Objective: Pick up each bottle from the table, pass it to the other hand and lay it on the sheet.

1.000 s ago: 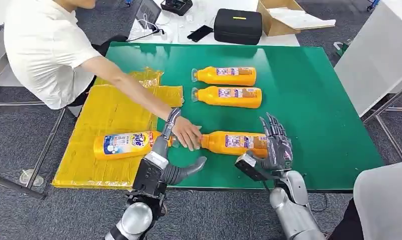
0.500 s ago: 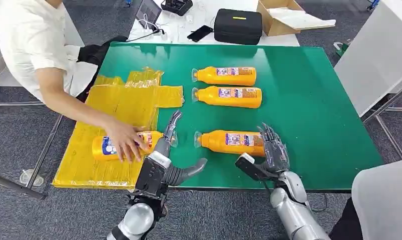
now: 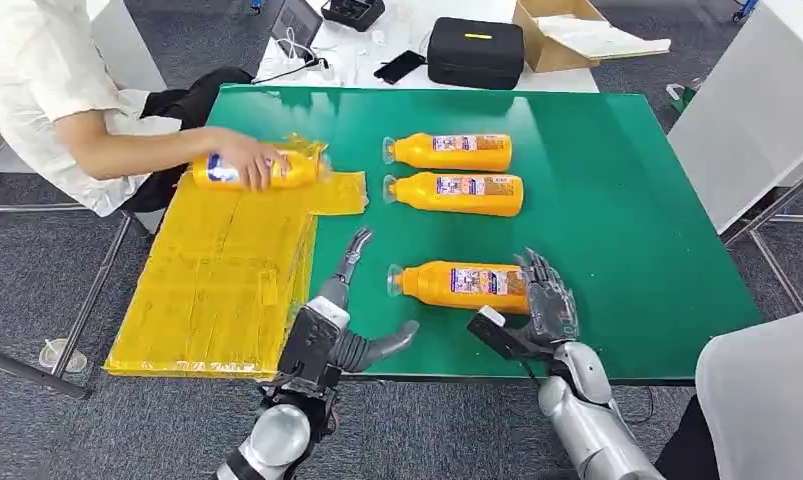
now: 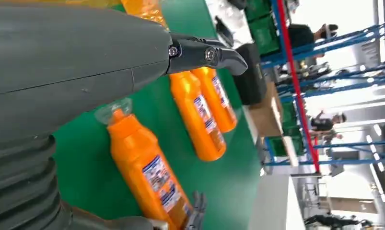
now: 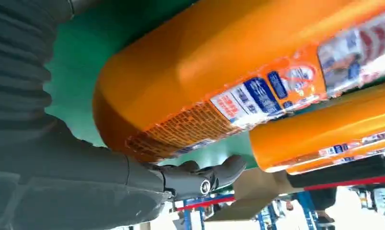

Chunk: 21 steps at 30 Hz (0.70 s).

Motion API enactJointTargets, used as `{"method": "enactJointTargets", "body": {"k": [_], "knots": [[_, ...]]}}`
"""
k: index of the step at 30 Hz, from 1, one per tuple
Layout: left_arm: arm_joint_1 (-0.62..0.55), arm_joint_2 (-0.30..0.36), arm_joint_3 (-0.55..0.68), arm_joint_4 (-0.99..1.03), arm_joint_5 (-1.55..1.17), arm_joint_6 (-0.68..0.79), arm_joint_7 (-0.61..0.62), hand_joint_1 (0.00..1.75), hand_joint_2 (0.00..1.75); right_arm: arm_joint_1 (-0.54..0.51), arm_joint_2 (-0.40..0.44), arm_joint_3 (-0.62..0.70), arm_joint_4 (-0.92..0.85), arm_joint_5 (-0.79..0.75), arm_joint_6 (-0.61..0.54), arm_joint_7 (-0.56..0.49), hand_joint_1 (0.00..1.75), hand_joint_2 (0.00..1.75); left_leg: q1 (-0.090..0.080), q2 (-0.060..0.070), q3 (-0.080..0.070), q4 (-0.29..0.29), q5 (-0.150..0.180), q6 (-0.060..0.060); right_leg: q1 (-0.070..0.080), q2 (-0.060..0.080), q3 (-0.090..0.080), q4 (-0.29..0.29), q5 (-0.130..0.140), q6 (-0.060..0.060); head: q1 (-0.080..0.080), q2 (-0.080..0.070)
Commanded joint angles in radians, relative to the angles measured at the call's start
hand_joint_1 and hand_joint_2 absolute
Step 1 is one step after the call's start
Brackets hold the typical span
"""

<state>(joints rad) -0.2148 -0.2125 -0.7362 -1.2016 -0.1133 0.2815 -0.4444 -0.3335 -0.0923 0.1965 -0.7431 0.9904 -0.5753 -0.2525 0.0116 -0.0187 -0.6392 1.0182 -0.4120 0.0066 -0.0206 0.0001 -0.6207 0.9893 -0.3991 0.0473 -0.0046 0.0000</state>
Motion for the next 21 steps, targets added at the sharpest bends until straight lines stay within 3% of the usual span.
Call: {"method": "enactJointTargets", "body": {"k": [1, 10, 21], "knots": [[-0.045, 0.001, 0.000, 0.089, 0.007, -0.009, 0.007, 0.00, 1.75, -0.036, -0.016, 0.044, 0.091, 0.015, -0.013, 0.015, 0.00, 1.75, 0.001, 0.002, 0.004, 0.000, -0.001, 0.000, 0.001, 0.000, 0.004, -0.001, -0.001, -0.002, 0.000, 0.000], [-0.046, -0.002, 0.005, 0.090, 0.018, -0.016, 0.012, 0.00, 1.75, -0.042, -0.014, 0.053, 0.100, 0.048, -0.039, 0.033, 0.00, 1.75, 0.001, 0.002, 0.004, 0.000, -0.001, 0.000, 0.001, 0.001, 0.004, -0.001, 0.000, -0.002, 0.000, 0.000], [-0.056, -0.010, 0.006, 0.127, 0.082, -0.084, 0.039, 0.00, 1.75, -0.091, -0.006, 0.059, 0.182, 0.067, 0.043, 0.098, 0.00, 1.75, 0.001, 0.003, 0.005, 0.000, -0.001, 0.000, 0.001, 0.001, 0.005, -0.001, 0.000, -0.002, 0.000, 0.000]]}}
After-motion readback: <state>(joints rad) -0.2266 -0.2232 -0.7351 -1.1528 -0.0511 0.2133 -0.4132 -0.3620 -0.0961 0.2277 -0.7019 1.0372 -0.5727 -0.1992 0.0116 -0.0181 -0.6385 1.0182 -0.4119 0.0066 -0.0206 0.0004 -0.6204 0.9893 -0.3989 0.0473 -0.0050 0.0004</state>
